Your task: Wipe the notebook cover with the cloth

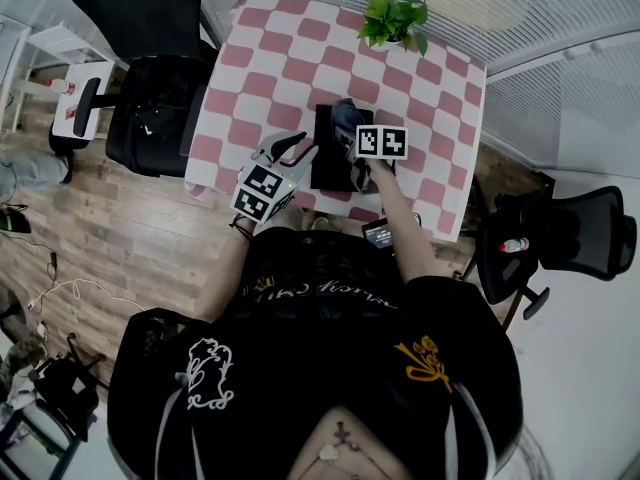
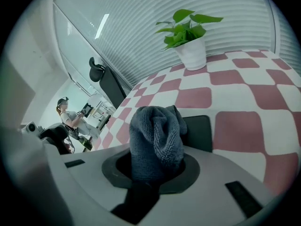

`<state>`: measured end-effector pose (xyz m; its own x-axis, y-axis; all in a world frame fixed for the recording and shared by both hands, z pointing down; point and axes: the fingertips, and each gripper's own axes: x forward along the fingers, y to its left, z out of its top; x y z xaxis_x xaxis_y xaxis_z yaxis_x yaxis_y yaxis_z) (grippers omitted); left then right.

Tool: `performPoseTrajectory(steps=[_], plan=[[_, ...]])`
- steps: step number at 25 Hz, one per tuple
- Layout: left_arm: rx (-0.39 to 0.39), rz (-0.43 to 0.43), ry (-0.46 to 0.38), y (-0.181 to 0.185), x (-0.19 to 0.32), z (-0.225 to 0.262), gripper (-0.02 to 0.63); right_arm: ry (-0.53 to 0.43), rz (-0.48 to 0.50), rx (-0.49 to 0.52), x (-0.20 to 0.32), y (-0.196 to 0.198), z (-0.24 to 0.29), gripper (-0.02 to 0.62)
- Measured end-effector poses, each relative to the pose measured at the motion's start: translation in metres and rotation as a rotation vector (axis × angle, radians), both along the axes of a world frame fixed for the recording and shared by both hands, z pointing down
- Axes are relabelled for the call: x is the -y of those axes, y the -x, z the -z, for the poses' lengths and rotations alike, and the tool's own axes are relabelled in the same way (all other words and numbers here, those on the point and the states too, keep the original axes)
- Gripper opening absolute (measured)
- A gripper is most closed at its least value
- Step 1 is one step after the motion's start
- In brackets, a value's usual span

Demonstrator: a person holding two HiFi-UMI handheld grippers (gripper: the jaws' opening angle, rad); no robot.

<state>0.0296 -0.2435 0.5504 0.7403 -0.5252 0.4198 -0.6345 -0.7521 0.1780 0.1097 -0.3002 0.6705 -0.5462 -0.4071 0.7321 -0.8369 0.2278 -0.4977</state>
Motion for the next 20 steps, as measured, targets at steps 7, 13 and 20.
performPoseTrajectory(steps=[7, 13, 20], plan=[[0.012, -0.053, 0.008, -0.017, -0.012, -0.005, 0.114, -0.014, -0.085, -0.073, -0.01, -0.064, 0.0, 0.081], [0.024, -0.041, 0.005, -0.016, -0.016, -0.005, 0.114, -0.058, -0.046, -0.156, -0.013, -0.079, 0.005, 0.081], [0.024, 0.024, 0.007, 0.002, -0.022, -0.003, 0.113, -0.141, 0.047, -0.07, -0.026, -0.023, 0.04, 0.081]])
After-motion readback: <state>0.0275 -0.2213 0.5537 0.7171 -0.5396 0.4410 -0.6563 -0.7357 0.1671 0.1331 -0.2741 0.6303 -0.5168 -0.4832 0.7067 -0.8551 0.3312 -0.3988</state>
